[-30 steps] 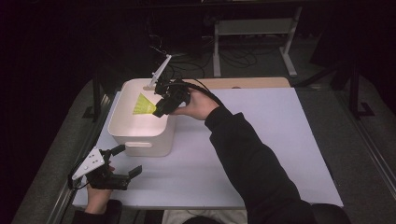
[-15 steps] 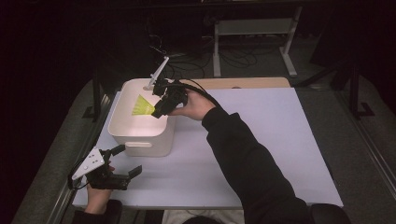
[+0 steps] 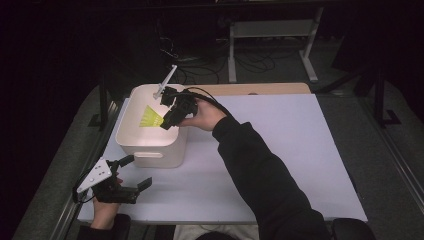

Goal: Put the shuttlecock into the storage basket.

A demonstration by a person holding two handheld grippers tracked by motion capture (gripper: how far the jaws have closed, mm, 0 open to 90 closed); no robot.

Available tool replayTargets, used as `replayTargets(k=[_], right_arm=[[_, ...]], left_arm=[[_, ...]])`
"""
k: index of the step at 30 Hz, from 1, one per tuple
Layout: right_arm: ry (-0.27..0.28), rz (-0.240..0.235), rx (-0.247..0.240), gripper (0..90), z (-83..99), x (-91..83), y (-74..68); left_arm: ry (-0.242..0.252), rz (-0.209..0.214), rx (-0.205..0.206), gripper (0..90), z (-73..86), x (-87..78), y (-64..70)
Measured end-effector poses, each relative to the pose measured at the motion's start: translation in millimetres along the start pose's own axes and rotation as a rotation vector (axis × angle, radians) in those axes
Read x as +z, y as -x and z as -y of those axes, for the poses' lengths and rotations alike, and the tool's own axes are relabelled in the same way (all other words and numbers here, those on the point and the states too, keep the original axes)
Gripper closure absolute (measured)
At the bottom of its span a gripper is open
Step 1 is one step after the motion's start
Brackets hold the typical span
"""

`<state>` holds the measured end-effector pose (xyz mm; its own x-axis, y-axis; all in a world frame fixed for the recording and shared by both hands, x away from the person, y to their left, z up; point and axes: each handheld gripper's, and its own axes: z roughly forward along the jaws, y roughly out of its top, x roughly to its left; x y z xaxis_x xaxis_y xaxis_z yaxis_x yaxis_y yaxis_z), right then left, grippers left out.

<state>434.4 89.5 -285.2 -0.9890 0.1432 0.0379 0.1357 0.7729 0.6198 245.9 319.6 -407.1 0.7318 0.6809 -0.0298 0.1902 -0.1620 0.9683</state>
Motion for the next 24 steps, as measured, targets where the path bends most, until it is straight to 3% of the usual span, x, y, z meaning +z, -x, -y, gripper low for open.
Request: replayTargets(k=[8, 17, 24], right_arm=[[-0.021, -0.02, 0.011, 63.4, 0.6, 17.3, 4.0], [-0.032, -0.032, 0.016, 62.6, 0.9, 25.0, 3.6], [0.001, -0.03, 0.039, 46.2, 1.6, 18.1, 2.0]], left_arm=[[0.003, 0.001, 0.0, 0.0, -0.1, -0.1, 0.0], [0.004, 0.002, 0.0, 0.0, 0.0, -0.3, 0.1], [0.004, 0.002, -0.001, 0.0, 0.0, -0.1, 0.2]])
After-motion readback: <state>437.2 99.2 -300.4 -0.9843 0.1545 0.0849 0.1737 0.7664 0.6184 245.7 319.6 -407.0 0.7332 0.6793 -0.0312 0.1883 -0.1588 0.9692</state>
